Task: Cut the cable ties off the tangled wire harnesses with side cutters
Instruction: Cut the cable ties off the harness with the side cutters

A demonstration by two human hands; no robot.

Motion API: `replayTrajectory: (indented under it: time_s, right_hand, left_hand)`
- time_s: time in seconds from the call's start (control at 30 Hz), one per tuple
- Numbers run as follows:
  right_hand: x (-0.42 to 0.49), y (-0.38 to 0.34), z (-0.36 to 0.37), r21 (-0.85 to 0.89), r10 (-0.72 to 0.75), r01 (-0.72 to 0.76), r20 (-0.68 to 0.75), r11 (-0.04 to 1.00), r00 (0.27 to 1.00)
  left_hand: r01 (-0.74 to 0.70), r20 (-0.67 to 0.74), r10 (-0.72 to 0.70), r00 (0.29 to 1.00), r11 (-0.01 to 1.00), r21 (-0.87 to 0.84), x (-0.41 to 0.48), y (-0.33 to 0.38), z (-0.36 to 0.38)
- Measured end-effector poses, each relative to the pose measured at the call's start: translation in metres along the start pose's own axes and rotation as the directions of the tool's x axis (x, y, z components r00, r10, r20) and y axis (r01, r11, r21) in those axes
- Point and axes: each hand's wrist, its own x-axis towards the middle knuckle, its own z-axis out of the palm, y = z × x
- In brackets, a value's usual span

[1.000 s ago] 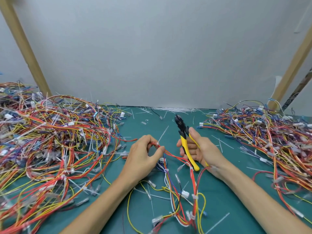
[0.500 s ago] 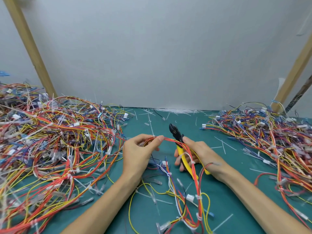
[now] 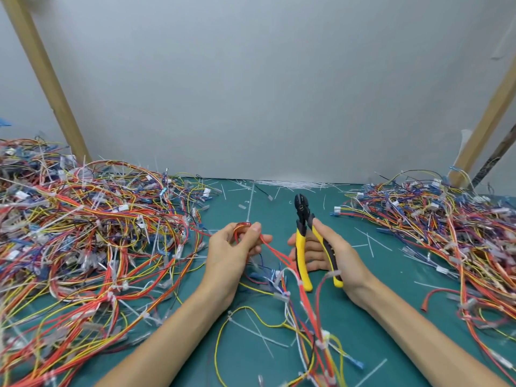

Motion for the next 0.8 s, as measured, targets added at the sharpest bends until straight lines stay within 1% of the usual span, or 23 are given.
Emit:
replayTrajectory:
  time_s: [0.03, 0.1, 0.2, 0.27, 0.33, 0.43, 0.57, 0.7, 0.8]
  right_hand:
    - [-0.001, -0.001, -0.001, 0.023, -0.004, 0.005, -0.009, 1.000, 1.000]
    - [-0.002, -0.002, -0.002, 0.055, -0.022, 0.024, -0.031, 0.998, 0.999]
    - [-0.004, -0.002, -0.002, 0.106, -0.043, 0.053, -0.090, 0.993, 0.995]
    - [-0.005, -0.001, 0.000, 0.149, -0.014, 0.035, -0.142, 0.988, 0.990]
    - [-0.006, 0.000, 0.000, 0.140, 0.025, -0.001, -0.171, 0.990, 0.985]
    - [-0.006, -0.001, -0.001, 0.108, 0.018, 0.000, -0.160, 0.994, 0.987]
    - [-0.007, -0.002, -0.002, 0.130, 0.022, -0.004, -0.131, 0.991, 0.991]
    - [-0.002, -0.002, -0.005, 0.106, 0.015, -0.007, -0.067, 0.994, 0.998]
    - [-0.001, 0.000, -0.010, 0.119, 0.014, -0.011, -0.022, 0.993, 1.000]
  left_hand:
    - [-0.046, 0.022, 0.044, 0.999, 0.994, 0.103, -0.002, -0.003, 0.001]
    - [-0.111, 0.054, 0.102, 0.993, 0.971, 0.213, -0.005, -0.007, 0.004]
    - [-0.126, 0.051, 0.117, 0.992, 0.966, 0.228, -0.005, -0.007, 0.003]
    - [-0.133, 0.055, 0.124, 0.991, 0.966, 0.224, -0.005, -0.007, 0.003]
    - [-0.143, 0.070, 0.130, 0.989, 0.963, 0.230, -0.004, -0.008, 0.003]
    - [-0.162, 0.110, 0.137, 0.984, 0.948, 0.274, -0.004, -0.010, 0.003]
    - [-0.159, 0.128, 0.121, 0.984, 0.923, 0.351, -0.004, -0.012, 0.002]
    - [-0.185, 0.168, 0.117, 0.979, 0.857, 0.481, 0.002, -0.016, 0.001]
    - [-0.177, 0.159, 0.114, 0.981, 0.859, 0.481, 0.004, -0.018, 0.000]
